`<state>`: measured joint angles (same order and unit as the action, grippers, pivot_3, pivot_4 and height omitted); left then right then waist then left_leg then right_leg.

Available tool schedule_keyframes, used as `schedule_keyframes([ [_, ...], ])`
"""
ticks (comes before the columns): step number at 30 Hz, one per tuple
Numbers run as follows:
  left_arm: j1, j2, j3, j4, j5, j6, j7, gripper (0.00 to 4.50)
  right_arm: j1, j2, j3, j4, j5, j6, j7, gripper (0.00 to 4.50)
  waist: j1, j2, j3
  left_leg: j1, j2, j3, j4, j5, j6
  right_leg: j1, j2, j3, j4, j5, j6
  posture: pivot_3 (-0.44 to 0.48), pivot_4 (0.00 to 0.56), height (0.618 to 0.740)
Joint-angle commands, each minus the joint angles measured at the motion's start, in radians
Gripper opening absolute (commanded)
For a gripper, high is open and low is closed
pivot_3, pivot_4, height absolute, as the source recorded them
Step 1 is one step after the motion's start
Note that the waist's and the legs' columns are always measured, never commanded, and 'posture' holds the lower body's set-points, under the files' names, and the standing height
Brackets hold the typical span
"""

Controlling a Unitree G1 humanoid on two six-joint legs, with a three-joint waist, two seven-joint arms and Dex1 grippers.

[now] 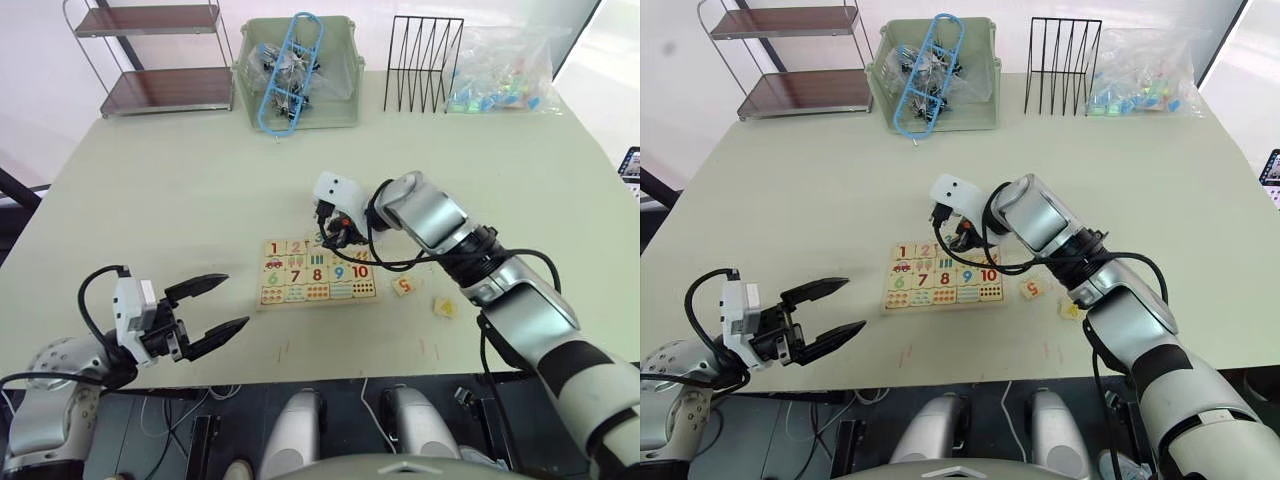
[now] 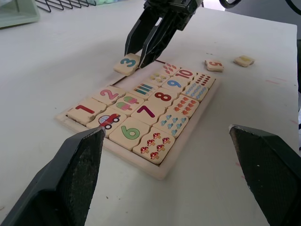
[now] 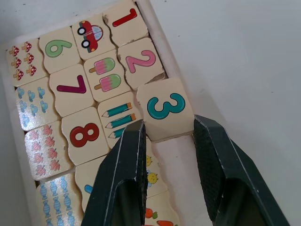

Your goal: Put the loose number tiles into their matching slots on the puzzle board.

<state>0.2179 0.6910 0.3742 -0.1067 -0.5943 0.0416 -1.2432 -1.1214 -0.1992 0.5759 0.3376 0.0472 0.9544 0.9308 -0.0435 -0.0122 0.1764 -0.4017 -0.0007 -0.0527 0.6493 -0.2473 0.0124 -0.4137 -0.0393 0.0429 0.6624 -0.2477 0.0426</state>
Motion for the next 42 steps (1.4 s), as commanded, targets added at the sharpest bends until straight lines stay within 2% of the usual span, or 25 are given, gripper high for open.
schedule_keyframes([
  [1, 0.005, -0.003, 0.028, -0.021, -0.024, -0.016, 0.0, 4.5, -0.025, 0.013, -0.001, 0.0, -0.01, -0.022, 0.006, 0.88, 0.0, 0.0, 0.0, 0.0, 0.0, 0.0, 0.0, 0.0, 0.0, 0.0, 0.0, 0.0, 0.0, 0.0, 0.0, 0.0, 0.15, 0.739],
  [42, 0.018, -0.006, 0.033, -0.019, -0.016, -0.02, -0.002, 4.5, 0.007, 0.059, 0.033, 0.092, -0.108, -0.127, 0.048, 0.88, 0.0, 0.0, 0.0, 0.0, 0.0, 0.0, -0.001, 0.0, -0.001, 0.0, 0.0, 0.0, 0.0, 0.0, 0.0, 0.0, 0.15, 0.739],
])
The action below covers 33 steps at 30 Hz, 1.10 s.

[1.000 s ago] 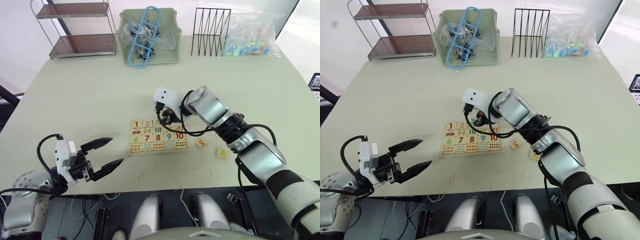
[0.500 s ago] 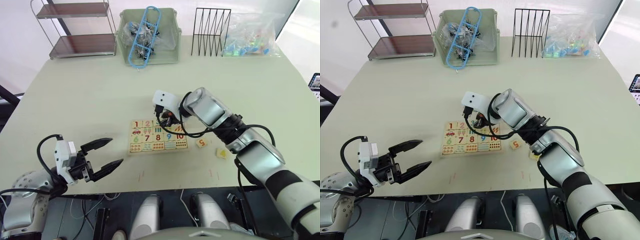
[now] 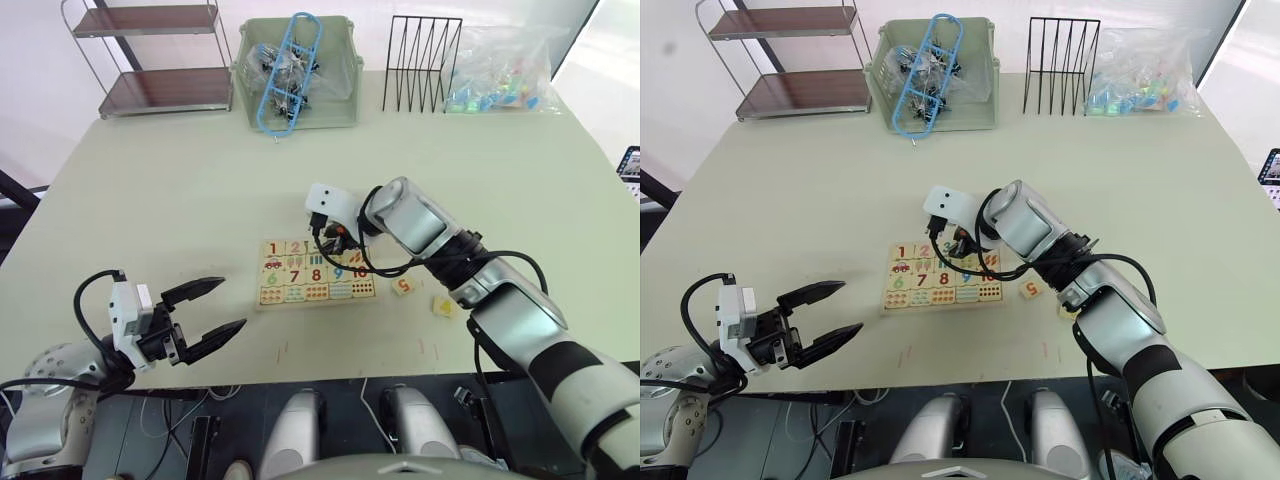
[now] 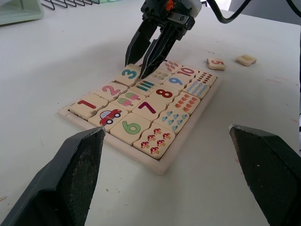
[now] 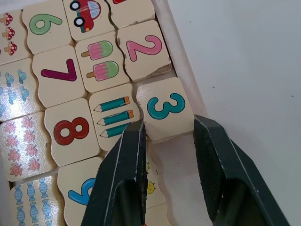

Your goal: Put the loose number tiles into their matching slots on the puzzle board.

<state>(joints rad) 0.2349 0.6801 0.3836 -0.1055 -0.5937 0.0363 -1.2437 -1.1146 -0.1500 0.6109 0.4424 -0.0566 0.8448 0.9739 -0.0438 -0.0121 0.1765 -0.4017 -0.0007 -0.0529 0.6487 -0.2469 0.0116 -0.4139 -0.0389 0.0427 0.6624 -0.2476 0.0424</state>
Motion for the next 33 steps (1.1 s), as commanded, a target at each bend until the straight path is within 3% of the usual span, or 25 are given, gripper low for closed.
schedule_keyframes([
  [1, 0.001, 0.005, 0.023, -0.021, -0.016, -0.014, -0.001, 4.5, 0.001, 0.01, -0.002, -0.012, -0.005, -0.02, 0.006, 0.88, 0.0, 0.0, 0.0, 0.0, 0.0, 0.0, 0.0, 0.0, 0.0, 0.0, 0.0, 0.0, 0.0, 0.0, 0.0, 0.0, 0.15, 0.739],
  [18, 0.004, 0.008, 0.023, -0.028, -0.016, -0.005, 0.009, 4.5, 0.017, 0.011, 0.008, -0.033, -0.012, -0.042, 0.027, 0.88, 0.0, 0.0, 0.0, 0.0, 0.0, 0.0, 0.0, 0.0, 0.0, 0.0, 0.0, 0.0, 0.0, 0.0, 0.0, 0.0, 0.15, 0.739],
  [22, 0.002, 0.008, 0.022, -0.031, -0.015, -0.003, 0.013, 4.5, 0.02, 0.005, 0.009, -0.04, -0.018, -0.047, 0.039, 2.68, 0.0, 0.0, 0.0, 0.0, 0.0, 0.0, 0.0, 0.0, 0.0, 0.0, 0.0, 0.0, 0.0, 0.0, 0.0, 0.0, 0.15, 0.739],
  [24, 0.002, 0.008, 0.02, -0.033, -0.015, -0.002, 0.015, 4.5, 0.02, 0.005, 0.005, -0.04, -0.019, -0.045, 0.042, 3.79, 0.0, 0.0, 0.0, 0.0, 0.0, 0.0, 0.0, 0.0, 0.0, 0.0, 0.0, 0.0, 0.0, 0.0, 0.0, 0.0, 0.15, 0.739],
  [33, -0.005, 0.01, 0.014, -0.038, -0.017, 0.006, 0.019, 4.5, 0.012, -0.008, -0.017, -0.048, -0.008, -0.051, 0.064, 3.79, 0.0, 0.0, 0.0, 0.0, 0.0, 0.0, 0.0, 0.0, 0.0, 0.0, 0.0, 0.0, 0.0, 0.0, 0.0, 0.0, 0.15, 0.739],
])
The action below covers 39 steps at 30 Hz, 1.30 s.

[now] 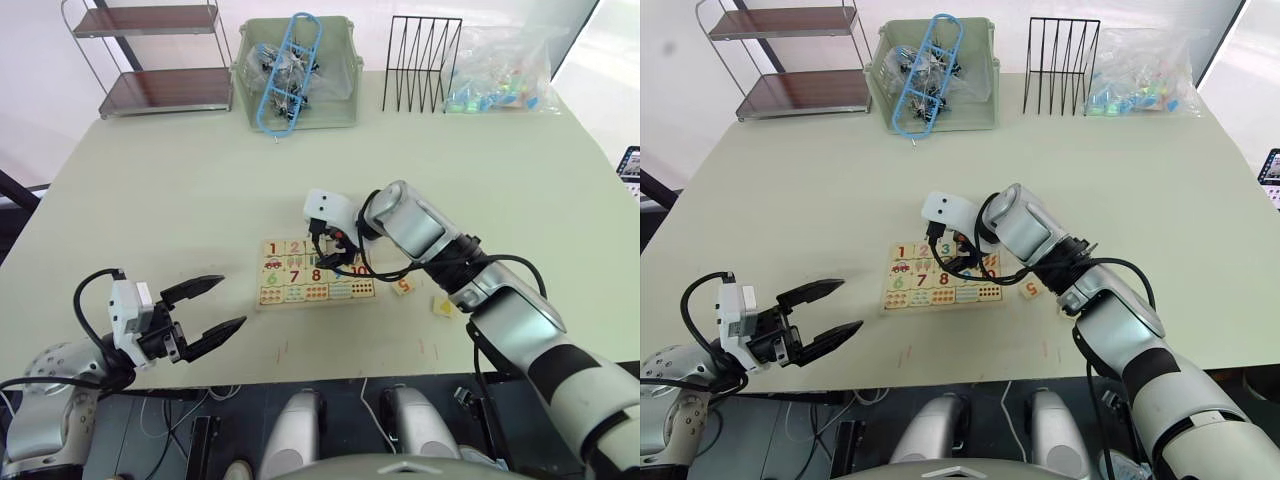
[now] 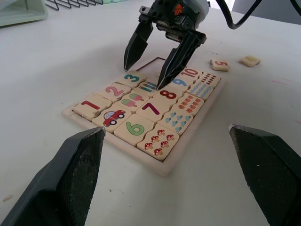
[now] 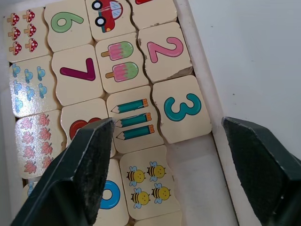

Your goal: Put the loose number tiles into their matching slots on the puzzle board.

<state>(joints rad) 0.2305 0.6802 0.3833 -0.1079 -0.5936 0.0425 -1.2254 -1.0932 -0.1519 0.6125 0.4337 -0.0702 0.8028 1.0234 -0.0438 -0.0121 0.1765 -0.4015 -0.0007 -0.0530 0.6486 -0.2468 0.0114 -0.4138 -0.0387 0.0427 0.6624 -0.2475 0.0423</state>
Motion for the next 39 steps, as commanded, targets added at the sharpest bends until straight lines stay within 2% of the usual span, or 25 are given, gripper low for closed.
schedule_keyframes([
  [1, -0.001, 0.01, 0.014, -0.036, -0.017, 0.0, 0.001, 4.5, -0.008, -0.009, -0.023, -0.042, 0.01, -0.011, 0.018, 3.79, 0.0, 0.0, 0.0, 0.0, 0.0, 0.0, 0.0, 0.0, 0.0, 0.0, 0.0, 0.0, 0.0, 0.0, 0.0, 0.0, 0.15, 0.739],
  [12, -0.005, 0.011, 0.013, -0.046, -0.019, 0.006, 0.009, 4.5, 0.047, -0.019, -0.147, -0.058, 0.069, -0.138, -0.02, 3.79, 0.0, 0.0, 0.0, 0.0, 0.0, 0.0, 0.0, 0.0, 0.0, 0.0, 0.0, 0.0, 0.0, 0.0, 0.0, 0.0, 0.15, 0.739],
  [13, -0.006, 0.012, 0.014, -0.046, -0.019, 0.007, 0.009, 4.5, 0.054, -0.018, -0.162, -0.058, 0.076, -0.16, -0.024, 3.26, 0.0, 0.0, 0.0, 0.0, 0.0, 0.0, 0.0, 0.0, 0.0, 0.0, 0.0, 0.0, 0.0, 0.0, 0.0, 0.0, 0.15, 0.739],
  [15, -0.008, 0.013, 0.015, -0.046, -0.018, 0.01, 0.01, 4.5, 0.067, -0.014, -0.189, -0.055, 0.088, -0.2, -0.033, 2.49, 0.0, 0.0, 0.0, 0.0, 0.0, 0.0, 0.0, 0.0, 0.0, 0.0, 0.0, 0.0, 0.0, 0.0, 0.0, 0.0, 0.15, 0.739],
  [18, -0.012, 0.014, 0.016, -0.048, -0.017, 0.014, 0.01, 4.5, 0.091, 0.005, -0.23, -0.045, 0.112, -0.254, -0.052, 0.93, 0.0, 0.0, 0.0, 0.0, 0.0, 0.0, 0.0, 0.0, 0.0, 0.0, 0.0, 0.0, 0.0, 0.0, 0.0, 0.0, 0.15, 0.739],
  [20, -0.015, 0.014, 0.015, -0.049, -0.016, 0.017, 0.011, 4.5, 0.111, 0.012, -0.236, -0.033, 0.106, -0.302, -0.067, 0.14, -0.001, 0.0, 0.0, 0.0, 0.0, 0.0, 0.0, 0.0, 0.0, 0.0, 0.001, 0.0, 0.0, 0.0, 0.0, 0.0, 0.15, 0.739],
  [26, -0.021, 0.016, 0.015, -0.05, -0.015, 0.022, 0.012, 4.5, 0.159, 0.046, -0.268, 0.001, 0.118, -0.41, -0.095, 0.14, 0.0, 0.0, 0.0, 0.0, 0.0, 0.0, 0.0, 0.0, 0.0, 0.0, 0.002, 0.0, 0.0, 0.0, 0.0, 0.0, 0.15, 0.739],
  [39, -0.021, 0.017, 0.02, -0.058, -0.012, 0.032, 0.018, 4.5, 0.235, 0.045, -0.215, 0.141, 0.045, -0.539, -0.105, 0.14, -0.001, 0.0, 0.0, 0.001, 0.0, 0.001, 0.0, 0.0, 0.0, 0.001, 0.003, 0.001, 0.001, 0.0, 0.0, 0.0, 0.15, 0.739],
])
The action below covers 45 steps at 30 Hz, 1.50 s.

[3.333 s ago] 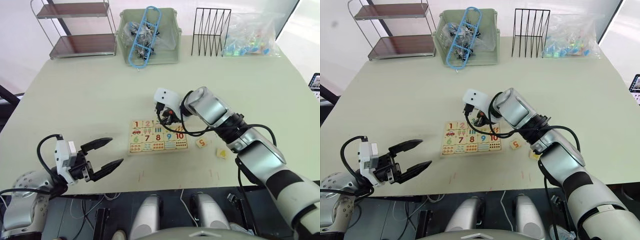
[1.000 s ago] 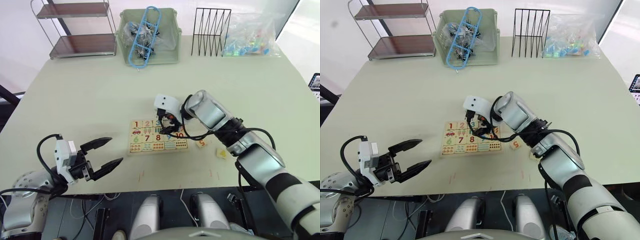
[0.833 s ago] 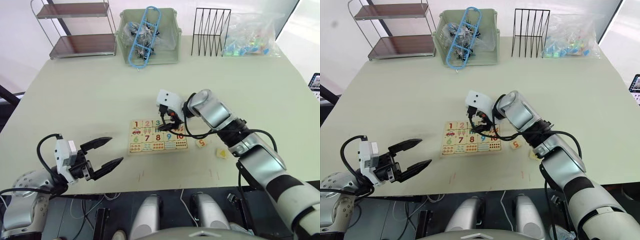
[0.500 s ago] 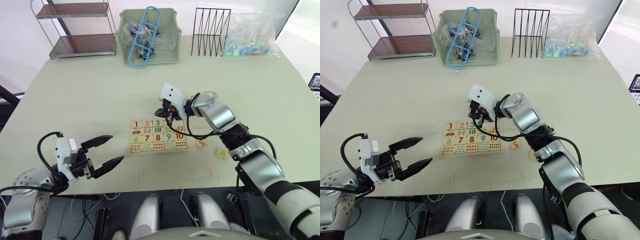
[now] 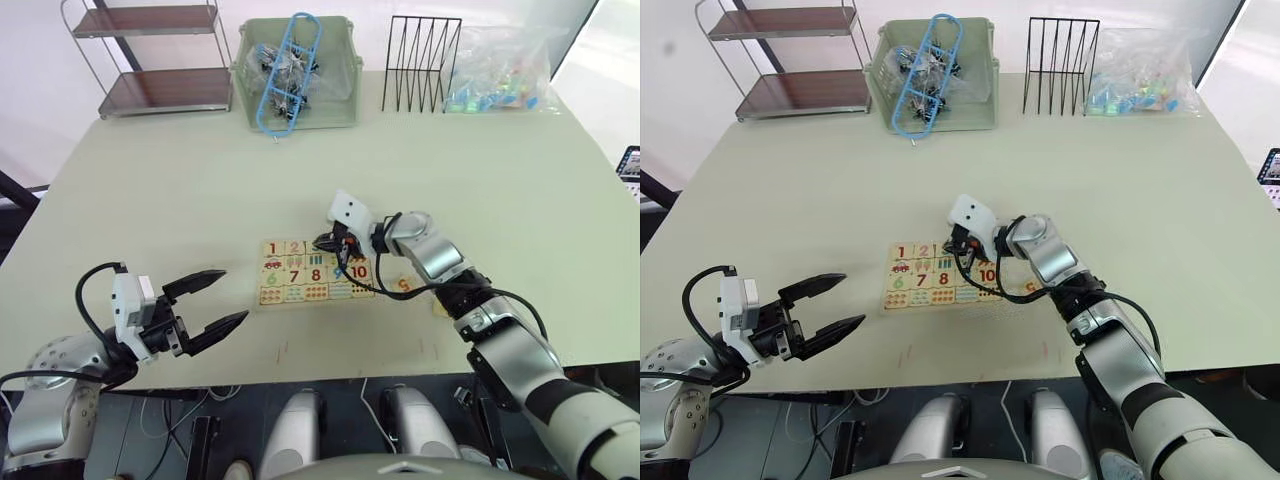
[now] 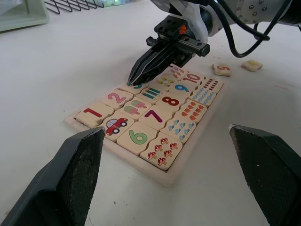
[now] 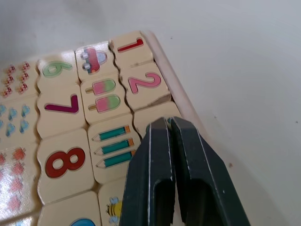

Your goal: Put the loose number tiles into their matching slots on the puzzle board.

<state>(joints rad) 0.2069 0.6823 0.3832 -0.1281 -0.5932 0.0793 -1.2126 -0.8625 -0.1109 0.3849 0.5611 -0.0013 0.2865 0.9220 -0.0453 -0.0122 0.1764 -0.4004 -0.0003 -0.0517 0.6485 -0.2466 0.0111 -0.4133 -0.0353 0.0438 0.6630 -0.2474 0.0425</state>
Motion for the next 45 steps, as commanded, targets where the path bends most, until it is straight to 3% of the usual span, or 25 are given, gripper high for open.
schedule_keyframes([
  [1, 0.004, 0.015, 0.021, -0.039, -0.012, -0.004, 0.005, 4.5, 0.004, 0.004, 0.01, 0.014, -0.024, -0.029, -0.003, 0.14, 0.0, 0.0, 0.0, 0.0, 0.0, 0.0, 0.0, 0.0, 0.0, 0.0, 0.0, 0.0, 0.0, 0.0, 0.0, 0.0, 0.15, 0.739],
  [8, 0.013, 0.014, 0.023, -0.046, -0.012, -0.001, 0.011, 4.5, -0.002, 0.009, -0.069, -0.058, 0.045, -0.026, 0.009, 0.14, 0.001, 0.0, 0.0, 0.0, 0.0, 0.0, 0.0, 0.001, -0.001, 0.0, 0.0, 0.0, 0.0, 0.001, -0.001, 0.0, 0.15, 0.739],
  [16, 0.019, -0.004, 0.031, -0.04, -0.02, 0.006, 0.049, 4.5, 0.065, -0.042, -0.173, -0.339, 0.188, 0.109, 0.029, 0.14, 0.002, 0.0, 0.0, 0.0, 0.001, -0.001, 0.0, 0.001, -0.001, 0.0, -0.001, 0.0, 0.0, 0.001, -0.001, 0.0, 0.15, 0.739],
  [24, 0.032, -0.006, 0.032, -0.01, -0.008, -0.008, 0.065, 4.5, 0.188, -0.151, -0.277, -0.516, 0.235, 0.098, -0.024, 0.14, 0.005, 0.0, 0.0, 0.0, 0.001, 0.0, 0.0, 0.001, -0.001, 0.001, 0.0, 0.0, 0.0, 0.001, -0.001, 0.0, 0.15, 0.739],
  [35, 0.029, -0.004, 0.02, -0.004, -0.002, 0.004, 0.076, 4.5, 0.396, -0.283, -0.527, -0.674, 0.39, 0.031, -0.062, 0.14, 0.004, -0.001, 0.0, 0.001, 0.002, 0.002, 0.001, 0.001, -0.001, 0.001, 0.001, 0.001, 0.0, 0.001, -0.001, 0.0, 0.15, 0.739],
  [39, 0.037, -0.002, 0.019, -0.032, -0.004, 0.024, 0.1, 4.5, 0.493, -0.334, -0.577, -0.722, 0.44, 0.024, -0.034, 1.27, 0.006, -0.001, 0.0, 0.001, 0.002, 0.002, 0.001, 0.001, -0.001, 0.002, 0.002, 0.001, 0.0, 0.0, -0.001, 0.0, 0.15, 0.739],
  [42, 0.045, -0.004, 0.018, -0.049, 0.0, 0.03, 0.116, 4.5, 0.56, -0.36, -0.61, -0.754, 0.488, 0.029, -0.017, 2.81, 0.007, -0.001, 0.0, 0.001, 0.002, 0.002, 0.001, 0.001, 0.0, 0.002, 0.002, 0.001, -0.001, 0.0, 0.0, 0.0, 0.15, 0.739],
  [43, 0.048, -0.004, 0.019, -0.057, -0.001, 0.035, 0.123, 4.5, 0.584, -0.368, -0.621, -0.761, 0.495, 0.027, -0.021, 3.07, 0.007, -0.001, 0.0, 0.001, 0.002, 0.002, 0.001, 0.001, 0.0, 0.002, 0.002, 0.001, -0.001, 0.0, 0.0, 0.0, 0.15, 0.739],
  [45, 0.053, -0.006, 0.021, -0.071, -0.003, 0.043, 0.136, 4.5, 0.63, -0.385, -0.637, -0.772, 0.505, 0.017, -0.021, 4.21, 0.006, -0.001, 0.0, 0.001, 0.002, 0.003, 0.001, 0.001, 0.0, 0.002, 0.002, 0.002, 0.0, 0.001, 0.0, 0.0, 0.15, 0.739],
])
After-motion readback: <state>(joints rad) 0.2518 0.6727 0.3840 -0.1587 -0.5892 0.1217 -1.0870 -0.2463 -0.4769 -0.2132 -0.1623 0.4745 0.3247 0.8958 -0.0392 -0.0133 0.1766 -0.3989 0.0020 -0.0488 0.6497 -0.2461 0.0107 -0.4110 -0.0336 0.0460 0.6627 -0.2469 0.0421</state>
